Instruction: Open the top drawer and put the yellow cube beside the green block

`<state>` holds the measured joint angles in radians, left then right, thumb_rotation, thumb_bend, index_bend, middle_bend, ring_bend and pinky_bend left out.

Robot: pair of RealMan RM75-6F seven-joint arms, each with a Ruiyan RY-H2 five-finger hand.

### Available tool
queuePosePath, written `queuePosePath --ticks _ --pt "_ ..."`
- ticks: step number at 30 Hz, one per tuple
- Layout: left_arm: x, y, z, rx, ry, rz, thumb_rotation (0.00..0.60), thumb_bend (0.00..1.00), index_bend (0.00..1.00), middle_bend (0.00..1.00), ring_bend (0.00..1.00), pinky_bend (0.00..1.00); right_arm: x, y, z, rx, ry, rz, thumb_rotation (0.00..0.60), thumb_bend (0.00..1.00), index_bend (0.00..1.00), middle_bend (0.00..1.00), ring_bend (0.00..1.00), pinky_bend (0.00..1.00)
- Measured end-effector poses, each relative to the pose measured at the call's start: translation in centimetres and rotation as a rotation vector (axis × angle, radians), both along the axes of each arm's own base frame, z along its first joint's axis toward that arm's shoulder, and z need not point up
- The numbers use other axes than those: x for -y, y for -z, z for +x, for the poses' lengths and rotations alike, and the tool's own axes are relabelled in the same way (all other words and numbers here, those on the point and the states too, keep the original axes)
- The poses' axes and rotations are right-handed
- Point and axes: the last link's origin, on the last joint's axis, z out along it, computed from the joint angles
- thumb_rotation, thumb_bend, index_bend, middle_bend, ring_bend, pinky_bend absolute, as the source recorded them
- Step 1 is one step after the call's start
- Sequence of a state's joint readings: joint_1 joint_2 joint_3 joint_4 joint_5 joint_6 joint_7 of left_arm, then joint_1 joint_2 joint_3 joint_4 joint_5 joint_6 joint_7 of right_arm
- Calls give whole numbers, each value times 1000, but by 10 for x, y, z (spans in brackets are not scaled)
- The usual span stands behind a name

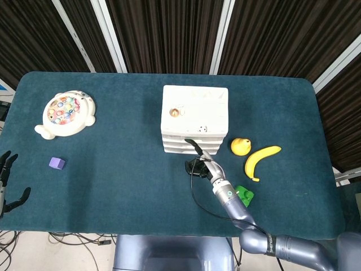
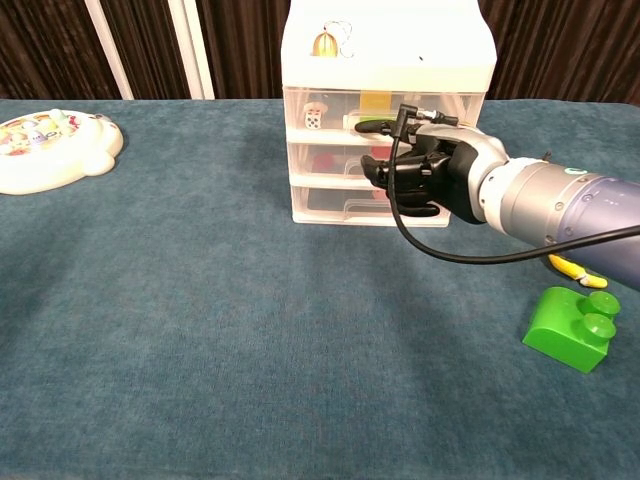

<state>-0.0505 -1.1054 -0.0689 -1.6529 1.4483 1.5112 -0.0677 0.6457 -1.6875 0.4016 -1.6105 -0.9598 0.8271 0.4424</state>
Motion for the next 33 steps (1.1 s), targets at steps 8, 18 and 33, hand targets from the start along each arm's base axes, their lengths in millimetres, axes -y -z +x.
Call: queuePosePath --ticks 8,18,33 --pt "0 -1 -1 -4 -5 6 600 315 7 0 0 0 3 1 1 7 -2 12 600 636 0 956 1000 1000" --pt "0 -1 -1 -7 -7 9 600 316 7 0 0 0 6 0 5 18 -9 17 600 635 0 956 1000 1000" --pt "0 -1 -1 -11 -10 12 600 316 7 0 0 0 5 -1 4 30 -19 36 600 636 0 956 1000 1000"
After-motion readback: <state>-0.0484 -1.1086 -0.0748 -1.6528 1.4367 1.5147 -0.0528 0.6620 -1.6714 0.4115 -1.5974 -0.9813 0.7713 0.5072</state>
